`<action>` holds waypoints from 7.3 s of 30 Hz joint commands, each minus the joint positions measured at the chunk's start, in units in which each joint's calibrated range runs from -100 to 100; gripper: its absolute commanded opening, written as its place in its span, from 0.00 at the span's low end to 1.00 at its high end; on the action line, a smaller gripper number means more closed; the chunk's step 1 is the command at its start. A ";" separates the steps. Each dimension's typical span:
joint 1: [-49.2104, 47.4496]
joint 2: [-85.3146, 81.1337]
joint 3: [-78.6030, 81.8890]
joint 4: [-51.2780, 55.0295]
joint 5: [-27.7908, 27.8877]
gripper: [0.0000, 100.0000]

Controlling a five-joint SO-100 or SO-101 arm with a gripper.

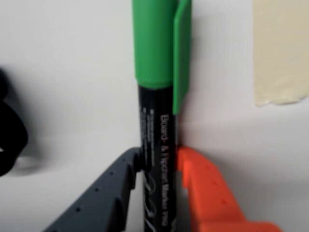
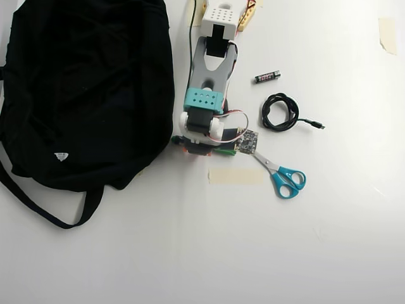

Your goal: Put the green marker into the black bag

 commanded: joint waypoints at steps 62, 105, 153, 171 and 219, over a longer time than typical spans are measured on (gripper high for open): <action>-3.23 -11.52 0.11 0.94 -9.10 0.02; -4.05 -32.52 13.32 0.94 -23.57 0.02; -7.79 -65.79 48.90 -16.37 -45.96 0.02; -6.44 -86.21 68.31 -22.40 -48.64 0.02; 33.50 -89.61 71.81 -27.48 -47.17 0.02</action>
